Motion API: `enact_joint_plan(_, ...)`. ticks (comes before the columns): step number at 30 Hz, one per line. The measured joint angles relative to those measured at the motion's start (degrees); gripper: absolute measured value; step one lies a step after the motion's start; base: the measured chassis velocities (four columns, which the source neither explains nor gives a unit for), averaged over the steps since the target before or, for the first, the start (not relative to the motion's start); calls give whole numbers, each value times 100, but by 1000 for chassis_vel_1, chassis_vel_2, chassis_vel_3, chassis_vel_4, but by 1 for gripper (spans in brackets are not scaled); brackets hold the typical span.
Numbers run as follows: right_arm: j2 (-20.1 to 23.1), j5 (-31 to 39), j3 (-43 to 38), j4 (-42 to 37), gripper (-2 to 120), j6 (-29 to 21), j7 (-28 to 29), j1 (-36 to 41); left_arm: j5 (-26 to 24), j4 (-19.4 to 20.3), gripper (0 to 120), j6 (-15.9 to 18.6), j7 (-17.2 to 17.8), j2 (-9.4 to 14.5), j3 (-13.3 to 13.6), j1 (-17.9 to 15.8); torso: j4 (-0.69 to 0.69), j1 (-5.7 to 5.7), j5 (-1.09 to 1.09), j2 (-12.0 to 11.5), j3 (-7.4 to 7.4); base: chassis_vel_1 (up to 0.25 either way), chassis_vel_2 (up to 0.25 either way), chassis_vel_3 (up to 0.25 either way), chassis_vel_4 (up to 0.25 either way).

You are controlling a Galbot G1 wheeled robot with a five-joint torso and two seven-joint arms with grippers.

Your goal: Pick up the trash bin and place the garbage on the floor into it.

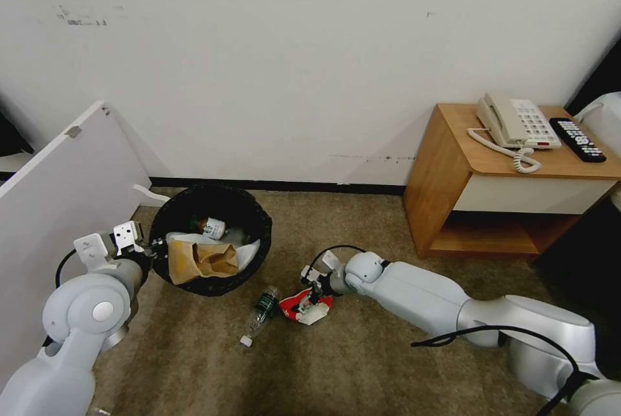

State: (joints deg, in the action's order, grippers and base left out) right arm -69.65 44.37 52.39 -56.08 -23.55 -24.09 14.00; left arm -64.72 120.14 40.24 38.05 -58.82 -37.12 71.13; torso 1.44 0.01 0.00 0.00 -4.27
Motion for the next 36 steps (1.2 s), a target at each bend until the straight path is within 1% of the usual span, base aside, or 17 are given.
enact_joint_plan(8, 174, 306, 303, -521, 100, -99, 176, -329, 7, -2, 1, -12, -18, 7, 1, -20, 0, 0, 0, 0, 0, 0, 0, 0, 0)
enact_joint_plan(14, 206, 461, 473, -783, 100, -152, 341, -364, 17, 15, 1, -13, -19, 8, -14, 17, 0, 0, 0, 0, 0, 0, 0, 0, 0)
enact_joint_plan(18, 148, 490, 544, -818, 100, -155, 396, -336, 19, 27, 1, -13, -19, 10, -38, 38, 0, 0, 0, 0, 0, 0, 0, 0, 0)
enact_joint_plan(20, 18, 519, 612, -817, 100, -159, 476, -269, 25, 47, 1, -14, -21, 4, -67, 81, 0, 0, 0, 0, 0, 0, 0, 0, 0)
enact_joint_plan(26, -135, 542, 665, -698, 100, -160, 566, -157, 42, 75, 1, -18, -20, -13, -85, 129, -1, 0, 0, 0, 0, 0, 0, 0, 0)
enact_joint_plan(30, -137, 541, 667, -651, 100, -155, 591, -93, 42, 80, 1, -22, -19, -13, -88, 130, 0, 0, 0, 0, 0, 0, 0, 0, 0)
enact_joint_plan(36, -16, 539, 667, -669, 100, -130, 644, 18, 44, 59, 0, -25, -18, -17, -80, 108, 0, 0, 0, 0, 0, 0, 0, 0, 0)
